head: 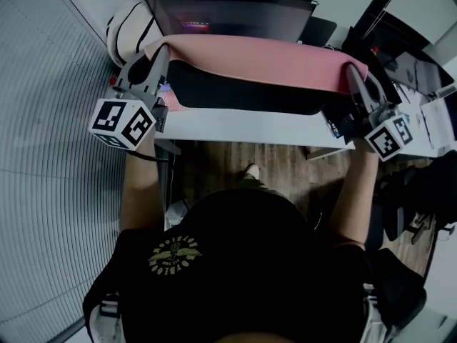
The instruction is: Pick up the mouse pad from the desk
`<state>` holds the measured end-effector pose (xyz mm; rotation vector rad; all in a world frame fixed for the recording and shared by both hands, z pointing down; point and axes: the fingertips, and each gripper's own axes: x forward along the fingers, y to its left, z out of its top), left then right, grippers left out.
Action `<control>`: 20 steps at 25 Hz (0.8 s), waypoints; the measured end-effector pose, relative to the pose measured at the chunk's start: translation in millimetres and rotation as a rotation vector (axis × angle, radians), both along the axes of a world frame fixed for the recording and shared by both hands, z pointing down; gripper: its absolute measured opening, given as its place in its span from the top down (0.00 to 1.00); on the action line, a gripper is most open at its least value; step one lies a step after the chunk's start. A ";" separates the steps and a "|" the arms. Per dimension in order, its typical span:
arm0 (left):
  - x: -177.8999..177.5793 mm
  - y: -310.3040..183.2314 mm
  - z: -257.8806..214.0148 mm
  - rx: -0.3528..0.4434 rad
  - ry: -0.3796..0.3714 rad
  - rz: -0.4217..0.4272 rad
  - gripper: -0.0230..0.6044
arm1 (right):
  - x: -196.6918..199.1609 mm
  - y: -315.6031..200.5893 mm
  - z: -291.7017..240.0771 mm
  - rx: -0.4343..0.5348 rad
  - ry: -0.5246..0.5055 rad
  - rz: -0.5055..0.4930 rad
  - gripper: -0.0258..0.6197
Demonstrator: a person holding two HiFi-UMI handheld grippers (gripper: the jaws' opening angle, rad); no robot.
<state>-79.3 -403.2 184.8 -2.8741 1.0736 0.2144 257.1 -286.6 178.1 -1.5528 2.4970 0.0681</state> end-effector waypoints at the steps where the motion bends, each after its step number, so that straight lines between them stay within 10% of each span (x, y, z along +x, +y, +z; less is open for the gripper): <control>1: -0.8 1.1 -2.8 0.007 0.001 0.000 0.93 | -0.7 1.7 -2.8 0.006 0.001 0.001 0.93; 20: -2.5 4.0 6.3 -0.016 0.002 0.001 0.93 | -2.6 4.8 1.6 -0.003 0.023 0.013 0.93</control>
